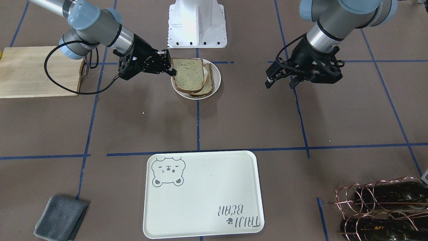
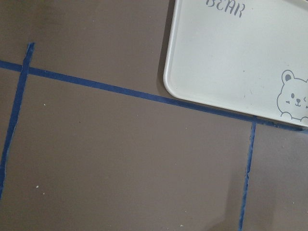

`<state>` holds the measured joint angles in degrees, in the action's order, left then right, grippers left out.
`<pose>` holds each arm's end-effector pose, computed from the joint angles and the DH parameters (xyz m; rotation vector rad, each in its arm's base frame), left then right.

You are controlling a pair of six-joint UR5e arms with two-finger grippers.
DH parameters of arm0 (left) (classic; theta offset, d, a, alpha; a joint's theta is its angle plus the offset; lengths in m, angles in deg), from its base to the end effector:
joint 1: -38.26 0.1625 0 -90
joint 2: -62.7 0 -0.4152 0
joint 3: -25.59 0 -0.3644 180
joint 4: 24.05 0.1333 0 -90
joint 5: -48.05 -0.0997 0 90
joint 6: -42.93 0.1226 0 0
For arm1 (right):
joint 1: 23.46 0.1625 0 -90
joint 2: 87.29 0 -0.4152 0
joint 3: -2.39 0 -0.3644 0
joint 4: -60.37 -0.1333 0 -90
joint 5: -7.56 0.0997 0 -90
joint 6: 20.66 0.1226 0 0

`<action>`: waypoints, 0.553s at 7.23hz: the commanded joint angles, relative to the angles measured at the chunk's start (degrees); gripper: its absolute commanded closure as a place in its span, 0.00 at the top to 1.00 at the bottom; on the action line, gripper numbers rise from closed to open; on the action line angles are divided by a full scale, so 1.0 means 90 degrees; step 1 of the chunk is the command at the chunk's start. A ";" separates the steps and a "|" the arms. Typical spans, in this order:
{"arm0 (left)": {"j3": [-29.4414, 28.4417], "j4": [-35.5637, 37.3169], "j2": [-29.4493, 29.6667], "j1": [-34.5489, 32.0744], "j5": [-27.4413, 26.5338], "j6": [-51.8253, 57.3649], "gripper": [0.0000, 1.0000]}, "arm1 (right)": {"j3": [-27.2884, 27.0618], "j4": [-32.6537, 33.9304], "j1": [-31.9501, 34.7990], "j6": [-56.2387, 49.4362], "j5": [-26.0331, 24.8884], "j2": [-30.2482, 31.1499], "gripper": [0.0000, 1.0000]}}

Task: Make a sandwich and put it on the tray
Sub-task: 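Lower the bread slice onto the egg toast and open the right gripper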

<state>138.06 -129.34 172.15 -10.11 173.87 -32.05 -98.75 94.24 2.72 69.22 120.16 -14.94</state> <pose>0.3174 -0.4497 0.2806 0.0203 1.1183 -0.2084 -0.4706 -0.3274 0.2934 0.0216 -1.4893 0.0753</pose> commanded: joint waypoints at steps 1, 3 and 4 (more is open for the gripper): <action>-0.0006 0.0000 -0.0013 -0.0006 -0.0005 0.0000 1.00 | 0.0163 0.0015 -0.0456 -0.0006 -0.0450 -0.0041 0.00; -0.0016 0.0000 -0.0023 -0.0016 -0.0005 0.0010 1.00 | 0.0299 0.0015 -0.0526 -0.0006 -0.0617 -0.0138 0.00; -0.0045 0.0000 -0.0023 -0.0006 -0.0005 0.0010 1.00 | 0.0319 0.0015 -0.0526 -0.0006 -0.0617 -0.0138 0.00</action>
<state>137.84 -129.34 171.98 -10.22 173.82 -31.99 -96.31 94.38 -1.85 69.16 114.92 -16.01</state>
